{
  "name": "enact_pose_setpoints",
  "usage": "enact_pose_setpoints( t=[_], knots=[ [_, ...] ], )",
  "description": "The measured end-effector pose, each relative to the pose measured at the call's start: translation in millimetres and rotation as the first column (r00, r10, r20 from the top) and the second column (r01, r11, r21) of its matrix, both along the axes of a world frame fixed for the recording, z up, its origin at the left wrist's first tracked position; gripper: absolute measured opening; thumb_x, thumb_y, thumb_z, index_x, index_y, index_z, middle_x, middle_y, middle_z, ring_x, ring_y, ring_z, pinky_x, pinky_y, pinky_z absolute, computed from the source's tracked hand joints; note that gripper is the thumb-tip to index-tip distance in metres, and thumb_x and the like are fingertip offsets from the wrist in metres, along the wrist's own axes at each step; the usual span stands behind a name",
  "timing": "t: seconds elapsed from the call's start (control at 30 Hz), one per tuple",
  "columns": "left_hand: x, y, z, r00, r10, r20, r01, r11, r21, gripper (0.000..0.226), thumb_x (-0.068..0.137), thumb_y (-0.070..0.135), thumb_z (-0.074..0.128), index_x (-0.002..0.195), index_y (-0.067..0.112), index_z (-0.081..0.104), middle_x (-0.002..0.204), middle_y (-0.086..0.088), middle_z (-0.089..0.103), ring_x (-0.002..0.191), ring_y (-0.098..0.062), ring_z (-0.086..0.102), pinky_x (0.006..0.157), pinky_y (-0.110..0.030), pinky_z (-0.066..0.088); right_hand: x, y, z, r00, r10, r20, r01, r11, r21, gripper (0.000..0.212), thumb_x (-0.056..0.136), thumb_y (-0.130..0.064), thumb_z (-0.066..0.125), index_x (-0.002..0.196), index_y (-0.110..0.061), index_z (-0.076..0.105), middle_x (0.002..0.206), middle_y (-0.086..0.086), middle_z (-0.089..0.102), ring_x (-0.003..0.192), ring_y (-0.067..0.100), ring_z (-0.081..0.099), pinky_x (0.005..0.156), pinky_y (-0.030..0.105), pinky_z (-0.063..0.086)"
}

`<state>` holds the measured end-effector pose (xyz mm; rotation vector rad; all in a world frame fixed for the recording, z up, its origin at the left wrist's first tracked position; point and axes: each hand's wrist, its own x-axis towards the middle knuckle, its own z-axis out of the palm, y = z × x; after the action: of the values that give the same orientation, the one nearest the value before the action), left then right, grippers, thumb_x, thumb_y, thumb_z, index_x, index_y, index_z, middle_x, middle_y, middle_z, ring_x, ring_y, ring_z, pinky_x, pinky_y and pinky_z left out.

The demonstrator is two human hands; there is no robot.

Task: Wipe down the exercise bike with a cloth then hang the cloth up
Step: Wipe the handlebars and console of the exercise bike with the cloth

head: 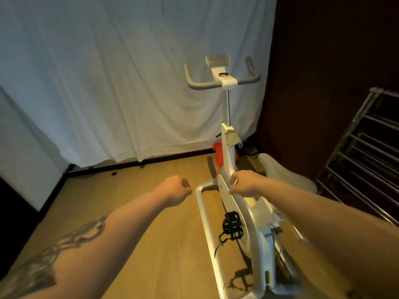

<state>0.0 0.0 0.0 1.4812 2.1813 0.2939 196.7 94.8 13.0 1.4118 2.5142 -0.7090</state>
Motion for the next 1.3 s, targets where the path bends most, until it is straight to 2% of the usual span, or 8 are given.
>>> enact_pose_setpoints(
  t=[0.13, 0.37, 0.57, 0.77, 0.9, 1.03, 1.13, 1.3],
  knots=[
    [-36.3, 37.6, 1.9, 0.999, 0.041, -0.01, -0.04, 0.997, 0.059, 0.025, 0.095, 0.028, 0.052, 0.11, 0.014, 0.067, 0.107, -0.007, 0.067, 0.099, -0.025, 0.063, 0.083, -0.034, 0.052, -36.4, 45.8, -7.1, 0.999, 0.004, -0.049, -0.003, 1.0, 0.009, 0.047, 0.093, -0.029, 0.06, 0.135, -0.011, 0.05, 0.129, 0.01, 0.056, 0.116, 0.026, 0.055, 0.098, 0.037, 0.048],
    [-112.1, 91.6, -27.8, 1.0, 0.009, 0.022, -0.007, 0.998, -0.064, 0.025, 0.093, 0.026, 0.054, 0.108, 0.012, 0.068, 0.11, -0.009, 0.068, 0.099, -0.026, 0.064, 0.081, -0.031, 0.05, -123.9, 103.9, -21.0, 0.995, 0.098, -0.006, -0.098, 0.995, -0.023, 0.05, 0.092, -0.032, 0.059, 0.137, -0.014, 0.048, 0.135, 0.006, 0.053, 0.12, 0.025, 0.052, 0.096, 0.034, 0.046],
    [-194.3, 162.3, -34.0, 0.997, -0.078, 0.025, 0.079, 0.996, -0.04, 0.022, 0.091, 0.027, 0.054, 0.101, 0.015, 0.069, 0.106, -0.009, 0.069, 0.097, -0.027, 0.064, 0.085, -0.036, 0.053, -191.8, 154.7, -32.5, 1.0, -0.023, 0.009, 0.023, 0.999, -0.026, 0.048, 0.09, -0.033, 0.061, 0.133, -0.013, 0.052, 0.131, 0.008, 0.057, 0.116, 0.026, 0.056, 0.098, 0.039, 0.049],
    [-267.7, 224.7, -37.9, 0.991, -0.135, -0.005, 0.134, 0.989, -0.063, 0.022, 0.093, 0.024, 0.053, 0.101, 0.009, 0.067, 0.105, -0.013, 0.068, 0.101, -0.03, 0.062, 0.08, -0.031, 0.048, -241.5, 192.7, -40.9, 0.984, -0.165, -0.067, 0.159, 0.984, -0.083, 0.05, 0.091, -0.03, 0.062, 0.137, -0.015, 0.049, 0.134, 0.007, 0.055, 0.118, 0.024, 0.055, 0.096, 0.032, 0.047],
    [-270.0, 268.4, -50.8, 0.973, -0.229, 0.024, 0.23, 0.965, -0.128, 0.023, 0.092, 0.025, 0.052, 0.096, 0.009, 0.068, 0.099, -0.012, 0.068, 0.098, -0.03, 0.063, 0.078, -0.031, 0.049, -238.2, 215.0, -48.9, 0.969, -0.248, -0.017, 0.244, 0.963, -0.118, 0.049, 0.09, -0.032, 0.063, 0.135, -0.016, 0.05, 0.132, 0.008, 0.055, 0.116, 0.025, 0.056, 0.098, 0.036, 0.047],
    [-246.4, 324.4, -61.2, 0.942, -0.326, 0.074, 0.333, 0.937, -0.11, 0.021, 0.088, 0.025, 0.052, 0.09, 0.01, 0.068, 0.089, -0.01, 0.068, 0.091, -0.03, 0.065, 0.078, -0.036, 0.052, -217.9, 256.0, -60.1, 0.935, -0.355, 0.017, 0.354, 0.925, -0.134, 0.047, 0.091, -0.034, 0.061, 0.134, -0.019, 0.05, 0.133, 0.008, 0.055, 0.112, 0.025, 0.058, 0.098, 0.039, 0.048],
    [-228.6, 367.0, -66.7, 0.918, -0.388, 0.088, 0.395, 0.913, -0.101, 0.015, 0.088, 0.027, 0.052, 0.083, 0.019, 0.063, 0.083, -0.004, 0.064, 0.089, -0.027, 0.064, 0.077, -0.035, 0.05, -203.5, 290.3, -68.8, 0.898, -0.441, -0.013, 0.435, 0.889, -0.142, 0.05, 0.09, -0.035, 0.063, 0.136, -0.02, 0.05, 0.137, 0.006, 0.053, 0.115, 0.024, 0.057, 0.098, 0.037, 0.048],
    [-212.8, 439.3, -75.3, 0.893, -0.443, 0.077, 0.45, 0.884, -0.132, 0.018, 0.091, 0.026, 0.051, 0.093, 0.016, 0.066, 0.099, -0.007, 0.068, 0.095, -0.026, 0.062, 0.079, -0.032, 0.048, -185.6, 345.6, -83.3, 0.848, -0.525, -0.071, 0.511, 0.845, -0.157, 0.044, 0.09, -0.03, 0.062, 0.131, -0.018, 0.054, 0.131, 0.005, 0.058, 0.115, 0.021, 0.057, 0.09, 0.029, 0.044]
  ],
)
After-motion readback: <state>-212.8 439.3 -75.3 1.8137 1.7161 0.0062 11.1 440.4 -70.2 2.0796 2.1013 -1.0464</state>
